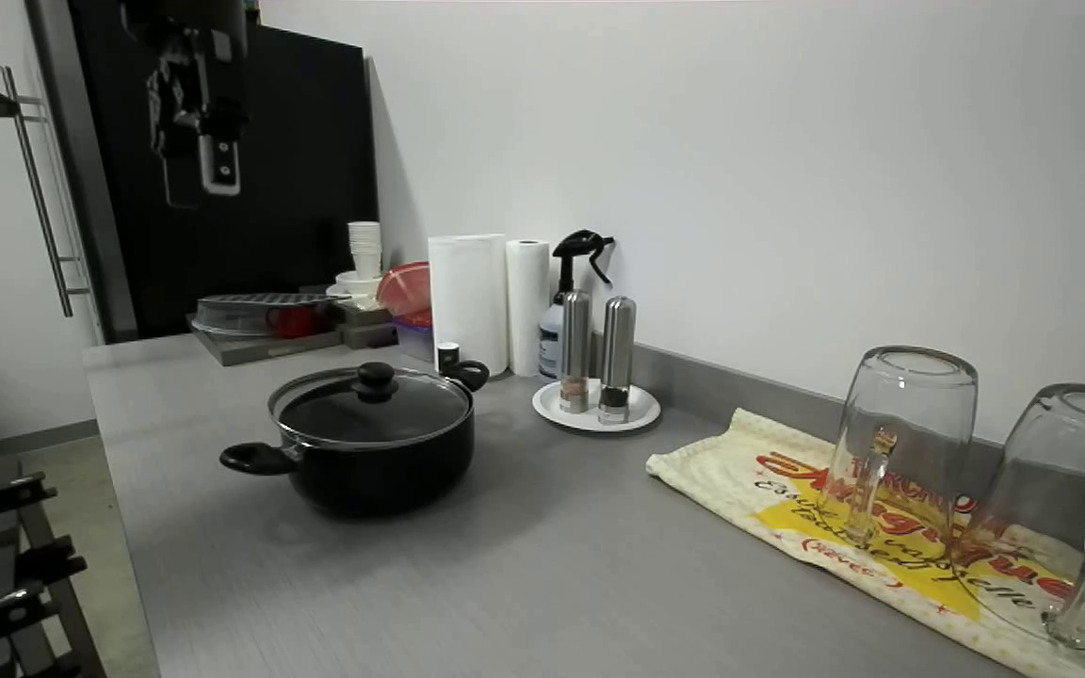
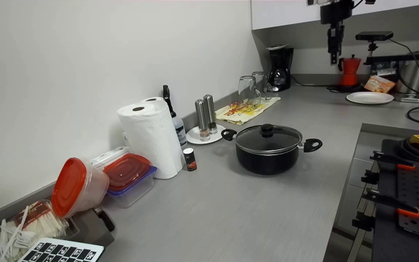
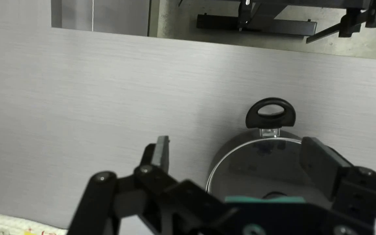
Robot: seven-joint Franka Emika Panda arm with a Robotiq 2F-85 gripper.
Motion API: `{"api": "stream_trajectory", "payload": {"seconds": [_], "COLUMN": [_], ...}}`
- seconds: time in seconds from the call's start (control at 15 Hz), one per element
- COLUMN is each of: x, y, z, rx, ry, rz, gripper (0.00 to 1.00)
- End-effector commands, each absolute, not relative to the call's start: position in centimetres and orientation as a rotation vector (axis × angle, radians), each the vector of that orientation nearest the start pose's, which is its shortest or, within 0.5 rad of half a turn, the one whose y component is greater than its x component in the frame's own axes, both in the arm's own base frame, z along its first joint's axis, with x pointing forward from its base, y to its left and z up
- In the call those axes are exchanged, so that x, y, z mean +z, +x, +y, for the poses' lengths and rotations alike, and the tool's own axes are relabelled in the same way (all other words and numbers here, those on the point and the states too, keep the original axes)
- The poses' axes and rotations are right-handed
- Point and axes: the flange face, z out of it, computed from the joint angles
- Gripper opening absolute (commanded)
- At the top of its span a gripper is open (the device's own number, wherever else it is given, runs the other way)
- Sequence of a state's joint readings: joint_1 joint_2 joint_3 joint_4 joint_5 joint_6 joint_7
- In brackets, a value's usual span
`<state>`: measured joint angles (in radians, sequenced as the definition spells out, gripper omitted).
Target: Remove the lid from the pot and put it on the table
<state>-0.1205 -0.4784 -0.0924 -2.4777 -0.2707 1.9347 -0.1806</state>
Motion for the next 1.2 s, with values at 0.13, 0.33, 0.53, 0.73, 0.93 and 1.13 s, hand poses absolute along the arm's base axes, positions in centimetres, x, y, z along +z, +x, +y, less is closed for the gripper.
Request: {"api": "stream_trajectory", "payload": {"seconds": [0.13, 0.33, 0.53, 0.73, 0.93, 1.13], "x": [45.5, 43.5, 40.6, 38.1, 36.2, 34.7], "y": [44.3, 48.0, 51.4, 54.1, 56.1, 57.7], "z": [-9.5, -8.8, -7.6, -6.4, -5.8, -5.2], "rx": [0.018, -0.056, -0.071, -0.076, -0.04, 0.004], "ry": [-3.326, -3.296, -3.256, -3.222, -3.193, -3.162], "rz": [-0.227, -0.277, -0.339, -0.397, -0.442, -0.499], "gripper": [1.0, 1.0, 1.0, 1.0, 1.0, 1.0]}}
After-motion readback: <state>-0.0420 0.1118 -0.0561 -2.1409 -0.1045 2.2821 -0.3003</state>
